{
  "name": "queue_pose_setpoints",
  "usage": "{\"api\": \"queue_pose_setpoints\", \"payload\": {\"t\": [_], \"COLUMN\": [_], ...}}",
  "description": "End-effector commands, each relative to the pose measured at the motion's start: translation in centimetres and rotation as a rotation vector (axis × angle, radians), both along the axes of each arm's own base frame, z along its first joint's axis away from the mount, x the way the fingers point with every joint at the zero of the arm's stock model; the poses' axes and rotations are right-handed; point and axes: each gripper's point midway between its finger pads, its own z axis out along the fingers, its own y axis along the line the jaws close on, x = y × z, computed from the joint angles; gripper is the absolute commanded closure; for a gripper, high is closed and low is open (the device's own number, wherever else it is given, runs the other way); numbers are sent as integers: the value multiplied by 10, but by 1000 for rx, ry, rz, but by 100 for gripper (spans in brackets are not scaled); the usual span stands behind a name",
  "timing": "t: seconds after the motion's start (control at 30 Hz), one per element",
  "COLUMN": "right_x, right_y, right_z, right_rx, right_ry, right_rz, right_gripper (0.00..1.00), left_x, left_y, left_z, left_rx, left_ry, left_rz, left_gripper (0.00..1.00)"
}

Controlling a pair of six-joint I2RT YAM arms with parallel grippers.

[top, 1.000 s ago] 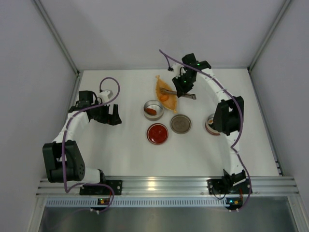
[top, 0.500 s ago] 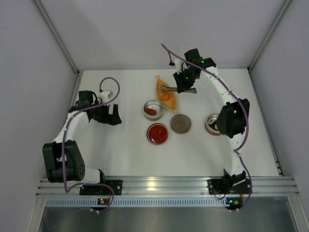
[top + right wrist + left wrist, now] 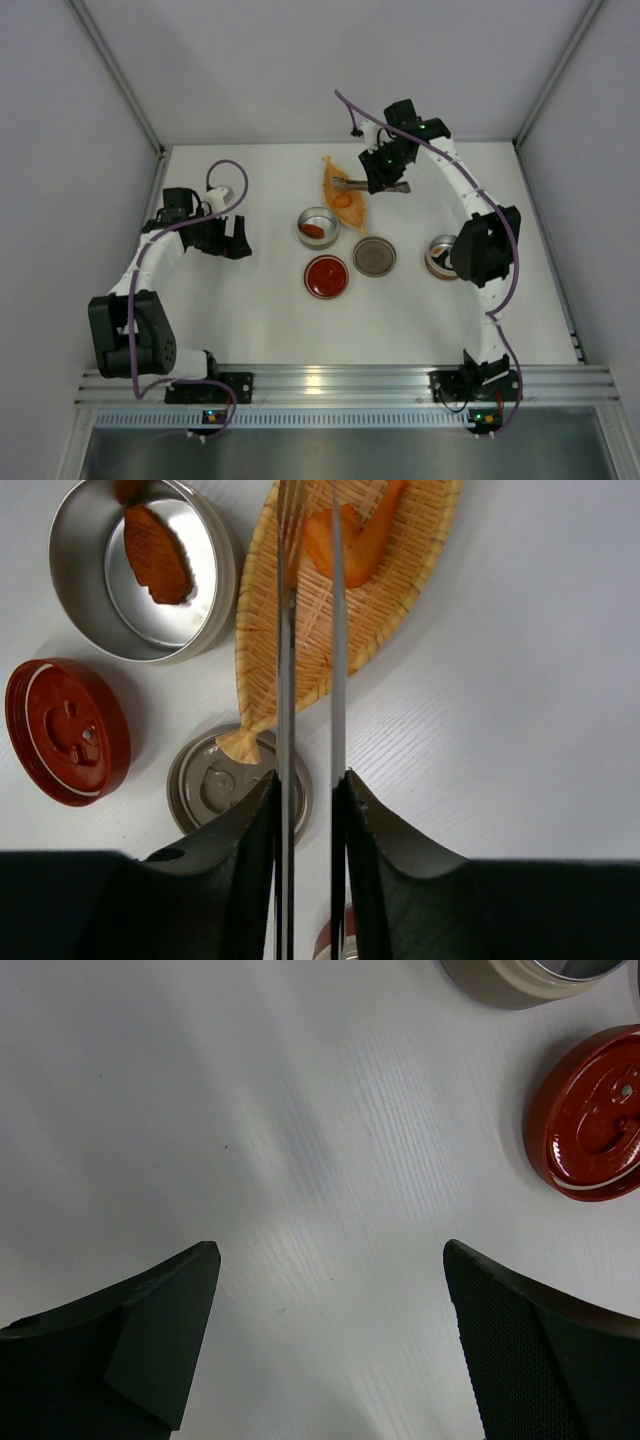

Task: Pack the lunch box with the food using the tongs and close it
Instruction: Pick up the fake food from the plate.

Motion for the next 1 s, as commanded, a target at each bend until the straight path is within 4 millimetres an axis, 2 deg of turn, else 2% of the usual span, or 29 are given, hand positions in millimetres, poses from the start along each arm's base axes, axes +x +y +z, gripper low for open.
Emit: {"api": "queue_pose_setpoints", "payload": {"t": [0.0, 0.07, 0.17, 0.6, 0.97], "right_x": [-18, -21, -24, -10, -8], "right_y": [-12, -17, -18, -10, 0], "right_z": [39, 40, 31, 2, -15], "right_rx": [-5, -22, -35, -7, -26], "right_ry": [-66, -69, -34, 34, 51], "right_rz": [47, 52, 38, -69, -127], "right_gripper": [68, 60, 55, 53, 52], "left_x": [5, 6, 7, 9, 11], "left_y": [0, -1, -3, -1, -3], "left_z": [12, 13, 13, 14, 12], "left_rx": [10, 5, -8, 1, -9], "left_ry": [-60, -62, -59, -63, -59], "left_rz": [-13, -15, -14, -13, -13], "left_gripper": [2, 2, 2, 2, 2]}}
